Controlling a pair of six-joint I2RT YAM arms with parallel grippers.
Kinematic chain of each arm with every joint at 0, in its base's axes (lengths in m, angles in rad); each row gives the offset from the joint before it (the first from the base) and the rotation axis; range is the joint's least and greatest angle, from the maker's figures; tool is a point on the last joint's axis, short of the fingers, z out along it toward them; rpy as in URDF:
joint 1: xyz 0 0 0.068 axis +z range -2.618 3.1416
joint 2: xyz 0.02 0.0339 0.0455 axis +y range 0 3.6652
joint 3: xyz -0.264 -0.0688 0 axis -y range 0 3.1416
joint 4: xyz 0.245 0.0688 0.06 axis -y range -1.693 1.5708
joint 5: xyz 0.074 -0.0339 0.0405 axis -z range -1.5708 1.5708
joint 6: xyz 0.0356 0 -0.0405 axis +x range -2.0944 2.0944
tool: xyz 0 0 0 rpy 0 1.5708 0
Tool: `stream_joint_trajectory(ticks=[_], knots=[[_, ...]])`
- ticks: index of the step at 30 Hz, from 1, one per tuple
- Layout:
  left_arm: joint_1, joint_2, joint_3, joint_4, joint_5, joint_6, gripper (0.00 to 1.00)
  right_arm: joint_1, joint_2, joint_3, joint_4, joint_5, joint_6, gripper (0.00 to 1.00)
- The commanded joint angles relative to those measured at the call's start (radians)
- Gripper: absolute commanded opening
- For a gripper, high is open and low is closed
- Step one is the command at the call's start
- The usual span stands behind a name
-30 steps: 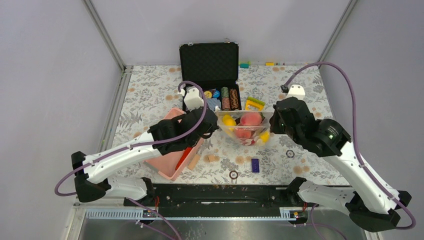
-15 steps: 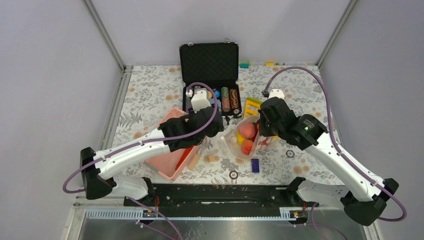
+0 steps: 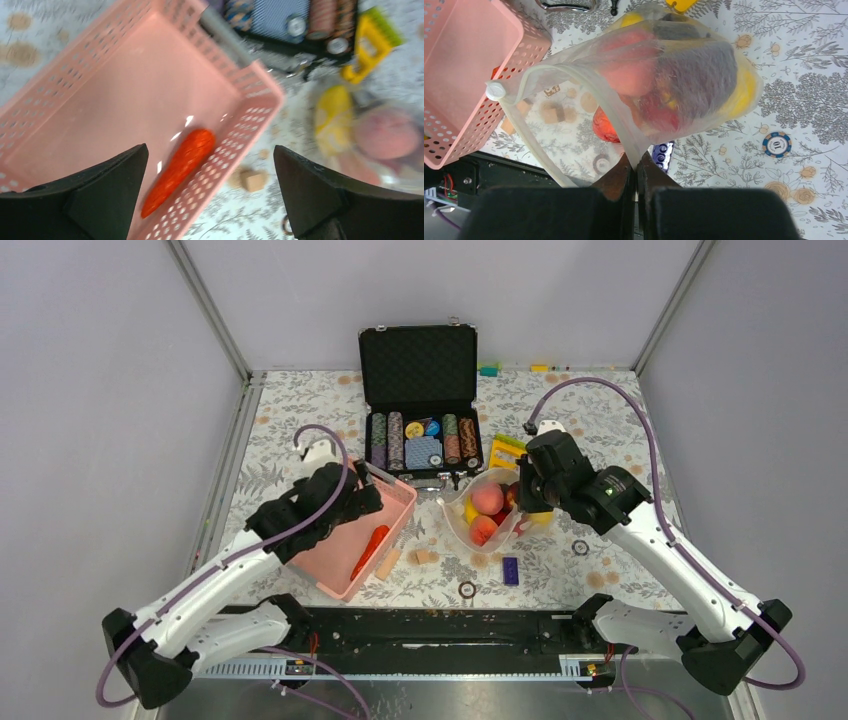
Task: Place the food in the zip-top bag and seal the zipper
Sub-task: Pick up the fake vegetable from the bin.
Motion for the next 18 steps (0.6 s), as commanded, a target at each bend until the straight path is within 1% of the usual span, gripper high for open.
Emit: stream_joint_trajectory(ticks=[1,4,8,12,18], knots=[[0.098,-0.071,-0.129,-0.017,0.189,0.001,0.99,-0.009,-0.021,-0.001,0.044,-0.043,-0.019,0.00],[0.153,-0.056,-0.182,0.016,0.274,0.025,0.99,-0.011,-0.021,-0.003,0.043,-0.066,-0.025,0.00],[0.185,0.026,-0.210,0.019,0.310,0.039,0.99,-0.011,-0.026,-0.004,0.049,-0.109,-0.032,0.00],[0.189,0.112,-0.207,0.025,0.349,0.077,0.96,-0.011,-0.032,-0.010,0.058,-0.111,-0.034,0.00],[0.189,0.215,-0.202,0.076,0.381,0.108,0.97,-0.011,-0.038,-0.012,0.058,-0.114,-0.040,0.00]])
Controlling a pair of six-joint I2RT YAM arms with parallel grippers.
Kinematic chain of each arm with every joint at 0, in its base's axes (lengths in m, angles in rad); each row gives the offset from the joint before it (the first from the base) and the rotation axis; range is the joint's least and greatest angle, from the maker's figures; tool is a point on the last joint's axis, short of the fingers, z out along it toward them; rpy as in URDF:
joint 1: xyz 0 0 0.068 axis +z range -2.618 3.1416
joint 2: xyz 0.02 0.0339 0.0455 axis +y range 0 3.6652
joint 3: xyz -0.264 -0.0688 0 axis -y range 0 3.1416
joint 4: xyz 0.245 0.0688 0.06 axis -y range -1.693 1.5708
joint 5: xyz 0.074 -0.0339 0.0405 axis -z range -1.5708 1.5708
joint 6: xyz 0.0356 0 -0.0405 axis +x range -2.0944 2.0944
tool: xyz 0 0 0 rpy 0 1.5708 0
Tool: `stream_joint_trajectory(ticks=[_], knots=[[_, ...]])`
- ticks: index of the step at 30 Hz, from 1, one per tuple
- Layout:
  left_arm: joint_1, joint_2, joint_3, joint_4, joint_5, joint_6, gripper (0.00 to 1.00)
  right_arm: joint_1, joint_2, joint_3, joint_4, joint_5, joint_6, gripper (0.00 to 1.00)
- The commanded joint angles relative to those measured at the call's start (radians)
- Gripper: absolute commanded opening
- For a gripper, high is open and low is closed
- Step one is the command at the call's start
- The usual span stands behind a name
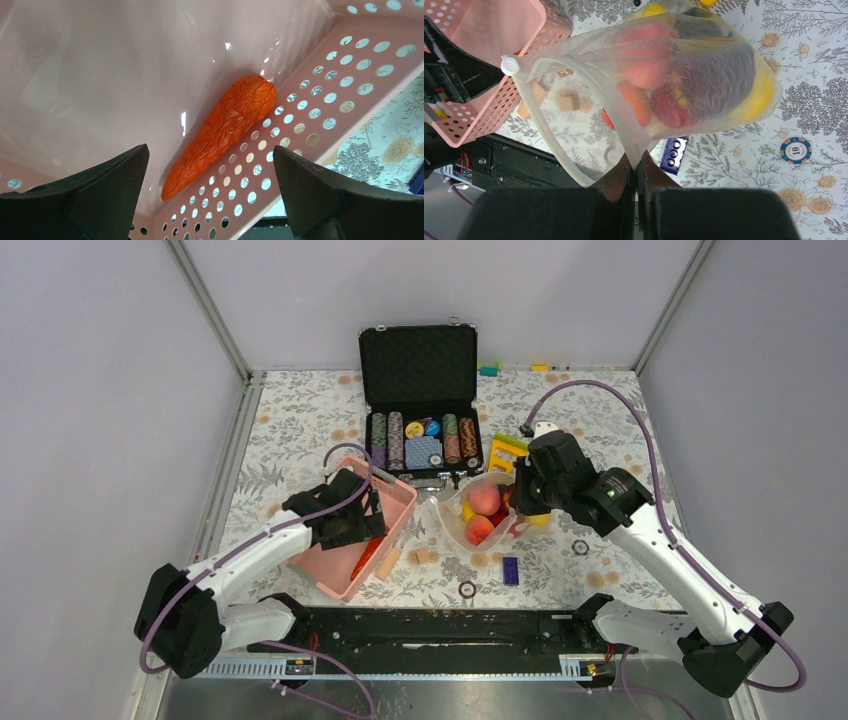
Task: Place the food in the zip-top bag and seal the zipper
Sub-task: Pick up the fake vegetable from the bin.
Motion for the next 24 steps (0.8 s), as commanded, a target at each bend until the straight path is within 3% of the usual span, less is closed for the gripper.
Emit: stream_joint_trajectory(ticks=[1,11,21,24], knots=[[0.005,0.058,0.010,0.078,0.063,0.047,0.96,-0.006,-0.027,0.000,0.037,-0.015,-0.019,0.00],[0.005,0.241,0.043,0.146,0.100,0.084,0.90,-0.006,-0.028,-0.002,0.042,-0.004,-0.021,0.01],[0.003,0.323,0.084,0.157,0.055,0.088,0.89,-0.006,-0.022,-0.004,0.042,0.005,-0.024,0.01],[0.003,0.322,0.093,0.199,0.112,0.085,0.88,-0.006,-0.021,-0.005,0.047,0.007,-0.023,0.01]])
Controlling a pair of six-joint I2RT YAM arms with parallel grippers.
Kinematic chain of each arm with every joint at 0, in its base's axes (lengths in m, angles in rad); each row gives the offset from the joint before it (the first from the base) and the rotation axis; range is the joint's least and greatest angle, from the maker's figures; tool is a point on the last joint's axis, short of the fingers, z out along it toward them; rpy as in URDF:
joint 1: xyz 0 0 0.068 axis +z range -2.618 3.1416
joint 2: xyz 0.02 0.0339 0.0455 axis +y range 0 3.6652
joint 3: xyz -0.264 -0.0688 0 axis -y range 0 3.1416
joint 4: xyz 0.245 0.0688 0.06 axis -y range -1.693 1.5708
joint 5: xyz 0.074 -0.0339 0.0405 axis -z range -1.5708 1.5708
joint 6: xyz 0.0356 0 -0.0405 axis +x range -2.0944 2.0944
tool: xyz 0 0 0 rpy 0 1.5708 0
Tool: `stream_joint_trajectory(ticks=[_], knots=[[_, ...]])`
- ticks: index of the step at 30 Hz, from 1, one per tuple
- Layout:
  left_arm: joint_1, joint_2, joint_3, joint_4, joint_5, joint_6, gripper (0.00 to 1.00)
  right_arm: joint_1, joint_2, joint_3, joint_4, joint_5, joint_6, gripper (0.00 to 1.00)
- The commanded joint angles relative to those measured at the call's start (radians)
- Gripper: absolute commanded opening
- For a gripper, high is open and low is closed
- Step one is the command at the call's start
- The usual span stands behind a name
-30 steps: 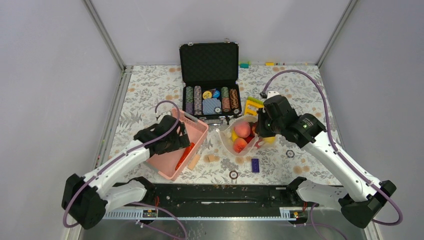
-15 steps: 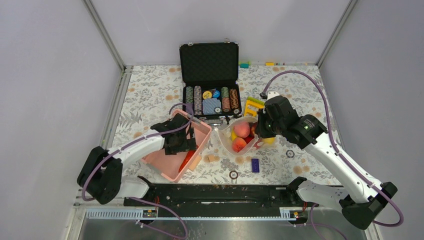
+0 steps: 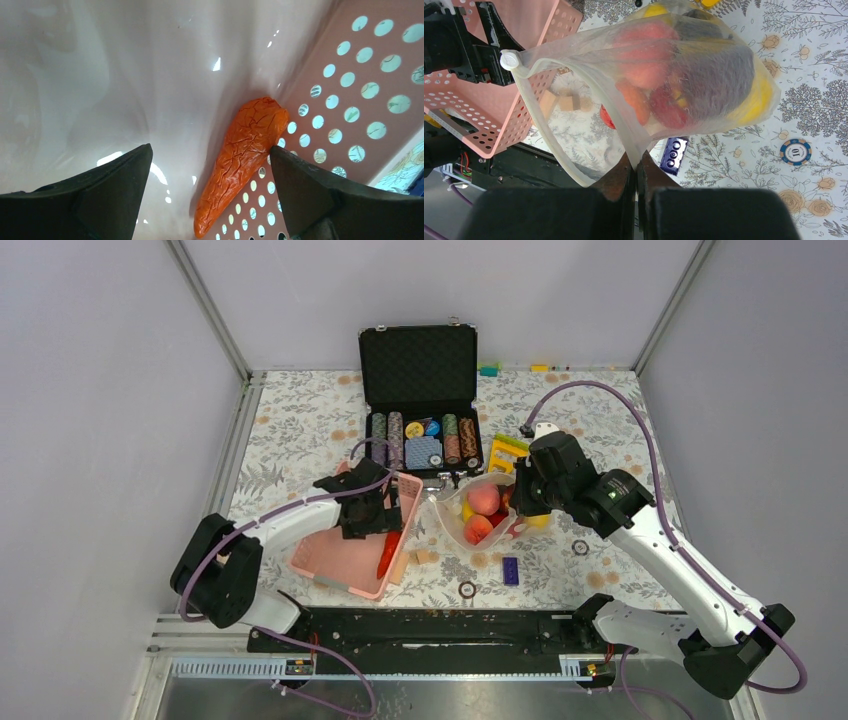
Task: Place the food in the zip-top bag and seal the zipper
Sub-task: Pick up the fake vegetable from the bin.
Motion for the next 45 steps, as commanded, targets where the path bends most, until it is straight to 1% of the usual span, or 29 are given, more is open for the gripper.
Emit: stream_joint_trajectory(ticks=[1,3,6,9,13,16,17,20,22,25,30,32,34,37,41,43,45], knots=[[0.001,0.016,0.015,0.075,0.034,0.010,0.88,-0.006,-0.010,0.000,0.040,0.011,-0.013,0.01],[0.000,-0.005,0.010,0.122,0.086,0.005,0.88,-0.006,-0.008,0.002,0.040,0.007,-0.014,0.01],[0.001,-0.014,0.015,0.144,0.078,-0.002,0.86,-0.007,-0.013,0.001,0.041,0.006,-0.016,0.01],[0.001,0.002,0.023,0.143,0.063,-0.010,0.82,-0.006,-0.015,-0.002,0.044,0.008,-0.013,0.01],[0.001,0.052,0.028,0.163,0.105,0.001,0.78,-0.006,-0.013,-0.002,0.045,0.007,-0.013,0.01],[0.000,0.101,0.039,0.165,0.121,0.004,0.70,-0.006,-0.012,-0.002,0.044,0.004,-0.013,0.01],[-0.001,0.112,0.039,0.162,0.108,0.001,0.67,-0.006,-0.013,-0.001,0.045,0.006,-0.013,0.01],[-0.005,0.129,0.042,0.132,0.054,-0.006,0.61,-0.006,-0.014,-0.002,0.045,0.012,-0.013,0.01],[-0.014,0.135,0.045,0.102,-0.013,-0.011,0.55,-0.006,-0.014,-0.001,0.044,0.010,-0.014,0.01],[-0.027,0.138,0.060,0.059,-0.079,-0.017,0.41,-0.006,-0.012,-0.001,0.045,0.011,-0.013,0.01],[-0.029,0.123,0.073,0.038,-0.097,-0.031,0.18,-0.007,-0.018,-0.002,0.046,0.012,-0.012,0.02],[-0.029,0.107,0.089,0.025,-0.110,-0.033,0.08,-0.008,-0.023,-0.004,0.046,0.017,-0.010,0.02],[-0.029,0.082,0.107,0.008,-0.129,-0.035,0.01,-0.008,-0.028,-0.005,0.047,0.019,-0.007,0.01],[-0.028,0.023,0.140,-0.023,-0.162,-0.042,0.00,-0.008,-0.041,-0.013,0.061,0.022,0.009,0.01],[-0.034,-0.113,0.175,-0.033,-0.200,-0.032,0.00,-0.019,-0.054,-0.017,0.065,0.014,0.027,0.00],[-0.046,-0.182,0.185,-0.019,-0.213,-0.002,0.00,-0.025,-0.055,-0.017,0.065,-0.009,0.032,0.00],[-0.071,-0.256,0.189,0.029,-0.199,0.046,0.00,-0.033,-0.055,-0.012,0.065,-0.045,0.033,0.00]])
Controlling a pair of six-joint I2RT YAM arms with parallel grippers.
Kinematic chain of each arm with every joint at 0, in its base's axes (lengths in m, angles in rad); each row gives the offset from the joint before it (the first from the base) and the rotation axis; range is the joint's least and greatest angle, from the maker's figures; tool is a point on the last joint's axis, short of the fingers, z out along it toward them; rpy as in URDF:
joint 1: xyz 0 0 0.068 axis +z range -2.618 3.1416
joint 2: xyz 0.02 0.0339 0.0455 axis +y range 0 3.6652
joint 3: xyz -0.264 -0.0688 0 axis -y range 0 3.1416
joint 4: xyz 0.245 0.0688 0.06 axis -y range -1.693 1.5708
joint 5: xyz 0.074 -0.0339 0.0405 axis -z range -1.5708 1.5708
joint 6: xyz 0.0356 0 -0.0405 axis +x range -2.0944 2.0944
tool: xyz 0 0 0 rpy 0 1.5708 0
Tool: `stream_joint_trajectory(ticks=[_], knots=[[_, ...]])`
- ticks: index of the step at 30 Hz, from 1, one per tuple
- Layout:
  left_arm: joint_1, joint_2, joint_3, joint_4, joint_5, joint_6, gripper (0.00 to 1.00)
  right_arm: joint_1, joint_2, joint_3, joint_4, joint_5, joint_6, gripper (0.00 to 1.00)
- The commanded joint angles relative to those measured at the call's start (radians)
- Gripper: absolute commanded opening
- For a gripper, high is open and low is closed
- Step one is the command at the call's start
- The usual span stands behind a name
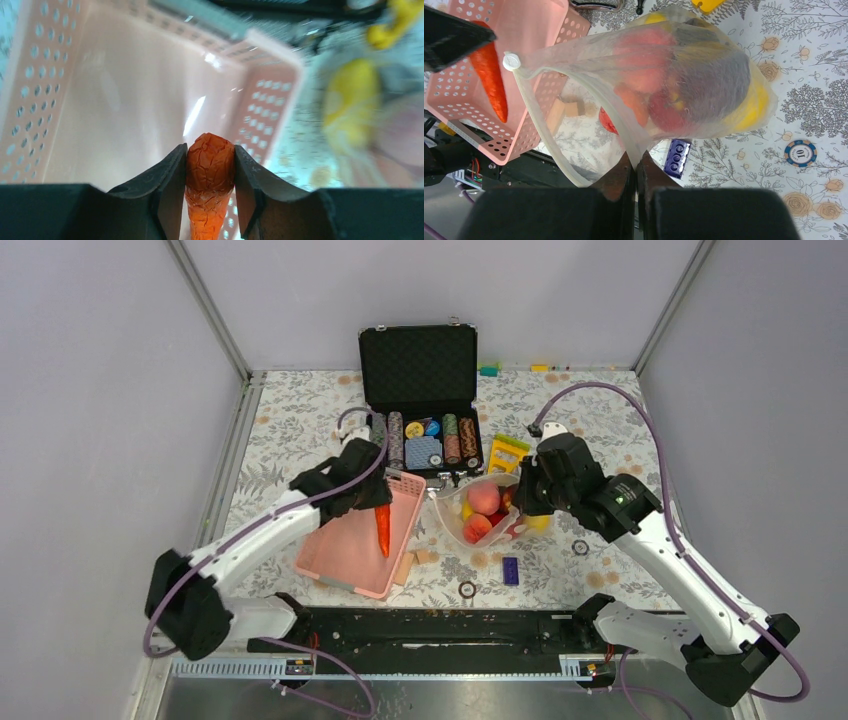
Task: Place the food in the zip-top bag and seal the zipper
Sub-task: Place the fake vegetable in the zipper food storage bag.
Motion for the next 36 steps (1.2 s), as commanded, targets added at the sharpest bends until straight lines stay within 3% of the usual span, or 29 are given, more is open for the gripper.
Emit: stream_joint_trajectory(ticks=[1,3,8,10,21,28,36], knots=[[-0.061,-0.177,0.055,0.089,-0.034,0.094,0.00,-0.023,-0.017,0.013,0.043,-0.067,0.015,0.00],[-0.099,-0.250,0.051,0.160,0.002,0.155,0.00,-0.035,-0.012,0.024,0.043,-0.132,0.012,0.00],[-0.164,-0.368,0.010,0.458,0.325,0.295,0.00,-0.040,-0.015,0.055,0.041,-0.250,-0.006,0.00],[-0.209,-0.383,0.021,0.521,0.363,0.347,0.00,-0.042,-0.018,0.060,0.041,-0.282,-0.010,0.00],[-0.453,-0.228,0.174,0.664,0.401,0.648,0.00,-0.043,-0.046,0.061,0.040,-0.439,-0.009,0.00],[-0.457,-0.140,0.166,0.719,0.449,0.773,0.00,-0.044,-0.082,0.042,0.041,-0.455,0.002,0.00],[-0.457,-0.103,0.120,0.585,0.538,0.904,0.00,-0.046,-0.091,0.031,0.041,-0.435,0.015,0.00]])
